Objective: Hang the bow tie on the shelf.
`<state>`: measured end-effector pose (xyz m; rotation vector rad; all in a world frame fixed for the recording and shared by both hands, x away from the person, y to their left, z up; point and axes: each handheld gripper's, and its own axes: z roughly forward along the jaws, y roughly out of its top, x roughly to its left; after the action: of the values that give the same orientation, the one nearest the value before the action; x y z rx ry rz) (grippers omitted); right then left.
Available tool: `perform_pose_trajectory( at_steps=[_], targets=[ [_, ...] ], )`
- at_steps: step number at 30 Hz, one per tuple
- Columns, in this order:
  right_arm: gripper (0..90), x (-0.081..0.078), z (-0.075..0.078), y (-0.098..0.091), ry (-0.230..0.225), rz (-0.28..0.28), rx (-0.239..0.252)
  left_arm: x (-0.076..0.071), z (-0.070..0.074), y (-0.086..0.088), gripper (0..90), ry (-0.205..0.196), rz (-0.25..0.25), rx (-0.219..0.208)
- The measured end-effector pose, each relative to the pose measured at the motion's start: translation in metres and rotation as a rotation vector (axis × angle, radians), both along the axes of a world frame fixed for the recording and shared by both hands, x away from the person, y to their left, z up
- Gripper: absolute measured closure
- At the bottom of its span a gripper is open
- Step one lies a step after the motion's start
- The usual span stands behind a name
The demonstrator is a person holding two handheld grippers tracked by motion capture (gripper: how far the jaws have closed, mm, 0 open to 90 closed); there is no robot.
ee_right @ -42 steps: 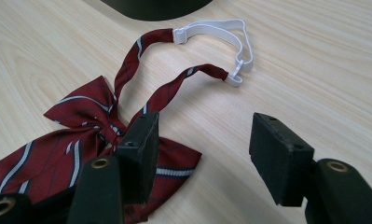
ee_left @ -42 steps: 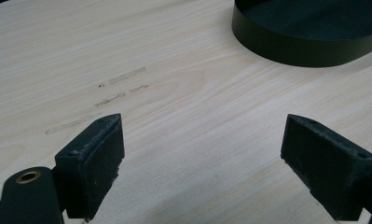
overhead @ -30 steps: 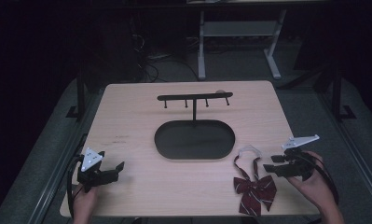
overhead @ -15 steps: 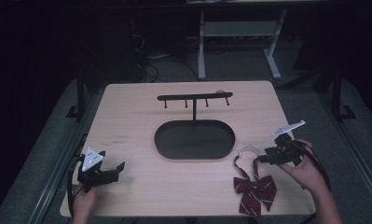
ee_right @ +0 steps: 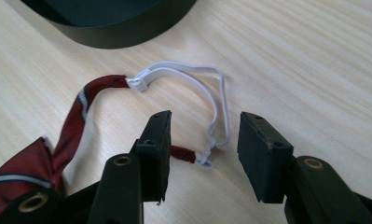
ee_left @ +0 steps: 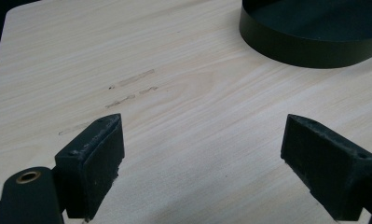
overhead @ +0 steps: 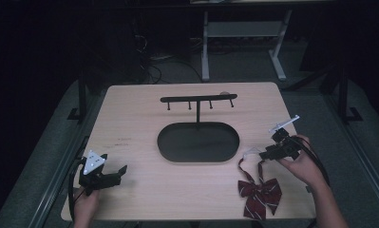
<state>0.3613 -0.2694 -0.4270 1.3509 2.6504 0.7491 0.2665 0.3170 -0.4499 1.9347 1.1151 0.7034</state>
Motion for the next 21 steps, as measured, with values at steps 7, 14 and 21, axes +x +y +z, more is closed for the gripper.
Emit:
perform_pose_trajectory(
  at_steps=[7,14,21],
  targets=[
    [59.9,0.011,-0.012,0.005,0.023,-0.005,-0.060,0.000,0.000,-0.001,13.0,0.003,-0.003,-0.001],
    [68.6,0.011,-0.015,0.011,0.015,0.013,-0.107,0.001,-0.001,0.000,13.1,0.009,0.002,-0.009],
    [79.4,0.012,-0.018,0.015,-0.001,0.033,-0.148,0.002,-0.001,-0.001,13.1,0.021,-0.006,-0.008]
  ],
)
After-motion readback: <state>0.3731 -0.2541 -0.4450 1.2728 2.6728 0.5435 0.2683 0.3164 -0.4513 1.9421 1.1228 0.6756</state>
